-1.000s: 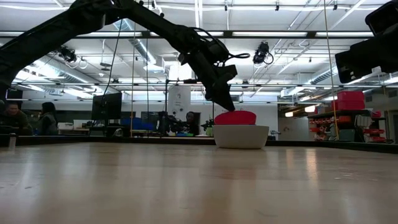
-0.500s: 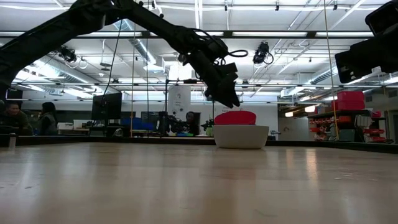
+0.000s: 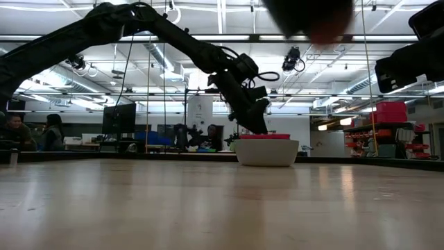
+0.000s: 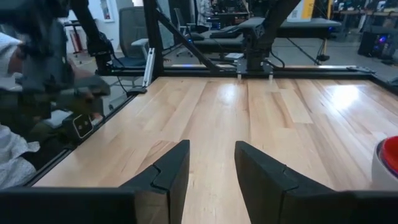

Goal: Nest bowls inside each other
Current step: Stack the red bowl on top of the dark blue bowl, then return to Home Position

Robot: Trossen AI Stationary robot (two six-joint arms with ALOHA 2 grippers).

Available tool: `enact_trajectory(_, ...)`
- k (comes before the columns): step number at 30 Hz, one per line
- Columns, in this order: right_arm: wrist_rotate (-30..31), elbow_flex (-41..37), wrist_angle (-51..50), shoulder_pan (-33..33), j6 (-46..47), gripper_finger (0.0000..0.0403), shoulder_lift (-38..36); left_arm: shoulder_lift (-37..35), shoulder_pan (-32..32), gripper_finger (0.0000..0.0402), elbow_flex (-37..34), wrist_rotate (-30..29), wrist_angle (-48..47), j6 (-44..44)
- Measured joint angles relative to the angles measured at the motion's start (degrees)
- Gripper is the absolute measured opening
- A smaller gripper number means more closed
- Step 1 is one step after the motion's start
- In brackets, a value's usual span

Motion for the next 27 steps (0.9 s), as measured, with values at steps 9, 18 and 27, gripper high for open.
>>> enact_trajectory(9, -0.29, 0.00, -0.35, 0.02, 0.01, 0.0142, 0.02, -8.23, -0.11, 0.0199, 1.36, 1.46, -3.21, 3.33)
enact_trajectory(18, -0.35, 0.00, -0.40, 0.00, -0.33, 0.0142, 0.59, -20.01, -3.87, 0.0199, -0.61, 15.09, -12.38, 9.40)
enact_trajectory(27, -3.70, 0.00, -0.77, 0.00, 0.13, 0.0142, 0.98, -40.92, -6.90, 0.0198, -28.80, 12.48, 2.56, 6.38)
